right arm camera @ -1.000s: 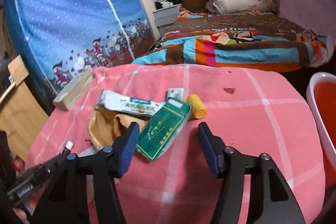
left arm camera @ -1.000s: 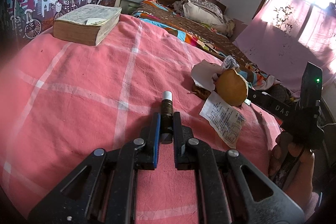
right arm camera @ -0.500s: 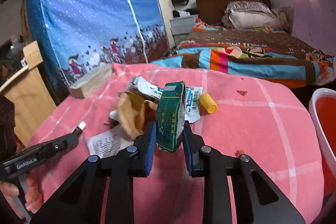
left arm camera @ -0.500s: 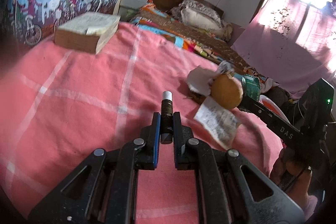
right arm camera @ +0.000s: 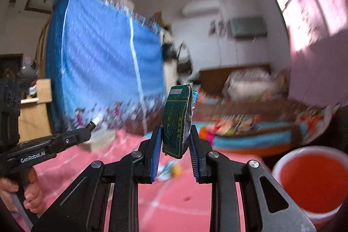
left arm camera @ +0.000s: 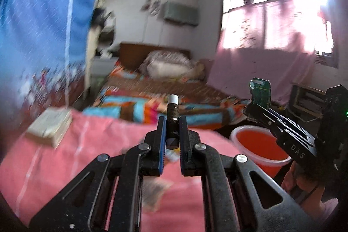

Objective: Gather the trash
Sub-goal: 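Drop the bottle and green packet into the red bucket with both tools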

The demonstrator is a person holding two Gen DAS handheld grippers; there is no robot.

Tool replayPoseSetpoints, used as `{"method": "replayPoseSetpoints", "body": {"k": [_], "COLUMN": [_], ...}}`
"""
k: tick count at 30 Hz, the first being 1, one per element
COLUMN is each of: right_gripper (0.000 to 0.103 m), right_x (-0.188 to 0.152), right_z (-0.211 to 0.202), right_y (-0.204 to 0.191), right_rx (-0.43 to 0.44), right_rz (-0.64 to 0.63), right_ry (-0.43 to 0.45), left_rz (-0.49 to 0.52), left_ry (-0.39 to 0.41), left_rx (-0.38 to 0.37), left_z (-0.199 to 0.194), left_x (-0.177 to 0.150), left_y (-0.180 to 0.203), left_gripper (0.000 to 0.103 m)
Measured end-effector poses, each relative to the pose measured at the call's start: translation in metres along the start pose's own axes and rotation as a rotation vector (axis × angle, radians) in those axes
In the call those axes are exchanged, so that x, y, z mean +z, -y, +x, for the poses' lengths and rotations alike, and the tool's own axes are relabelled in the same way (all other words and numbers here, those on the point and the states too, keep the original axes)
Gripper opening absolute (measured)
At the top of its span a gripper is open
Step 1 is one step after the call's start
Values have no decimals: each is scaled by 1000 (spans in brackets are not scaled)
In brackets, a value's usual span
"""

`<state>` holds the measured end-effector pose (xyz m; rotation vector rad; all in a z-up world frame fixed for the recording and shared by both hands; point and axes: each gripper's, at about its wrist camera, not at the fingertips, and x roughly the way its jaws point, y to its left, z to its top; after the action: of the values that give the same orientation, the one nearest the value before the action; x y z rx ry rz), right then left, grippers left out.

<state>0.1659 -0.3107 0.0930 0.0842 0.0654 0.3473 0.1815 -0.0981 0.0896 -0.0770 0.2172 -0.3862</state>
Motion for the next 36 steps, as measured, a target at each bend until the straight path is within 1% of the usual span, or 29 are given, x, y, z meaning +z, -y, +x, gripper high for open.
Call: {"method": "replayPoseSetpoints", "body": {"k": [1, 3, 6, 9, 11, 14, 16, 19, 21, 24, 28, 33, 34, 35, 36], "right_gripper": [22, 22, 22, 22, 22, 22, 22, 22, 22, 24, 25, 26, 29, 36, 40], "right_x": [6, 12, 20, 25, 23, 17, 13, 3, -5, -16, -25, -36, -38, -41, -42], "right_z": [-9, -22, -35, -44, -50, -55, -53, -52, -48, -45, -45, -42, -42, -41, -41], "right_y": [9, 22, 43, 71, 89, 121, 139, 165, 181, 197, 215, 229, 230, 232, 233], "right_rx": [-28, -77, -145, -217, -263, -336, -385, -438, -473, -505, -529, -548, -551, -555, -558], "right_rz": [-4, -14, -11, 21, 34, 74, 104, 158, 187, 215, 270, 326, 330, 331, 331], "right_ry": [36, 82, 131, 158, 158, 137, 108, 68, 18, -47, -94, -169, -186, -206, -216], "left_rz": [20, 56, 95, 124, 129, 131, 124, 81, 55, 38, 10, -36, -38, -36, -33], "left_ry": [17, 47, 64, 44, 12, -61, -101, -195, -253, -348, -463, -559, -570, -586, -591], "left_rx": [-20, -66, -135, -207, -254, -318, -342, -385, -403, -406, -416, -421, -422, -420, -415], "left_z": [3, 11, 29, 55, 72, 105, 119, 150, 166, 191, 215, 234, 235, 235, 235], "left_x": [4, 13, 22, 26, 26, 23, 20, 15, 11, 4, -8, -19, -20, -23, -23], "left_y": [9, 30, 57, 84, 100, 124, 137, 153, 161, 177, 190, 199, 200, 202, 202], "left_gripper": [17, 17, 17, 17, 17, 17, 17, 17, 17, 17, 17, 18, 19, 21, 23]}}
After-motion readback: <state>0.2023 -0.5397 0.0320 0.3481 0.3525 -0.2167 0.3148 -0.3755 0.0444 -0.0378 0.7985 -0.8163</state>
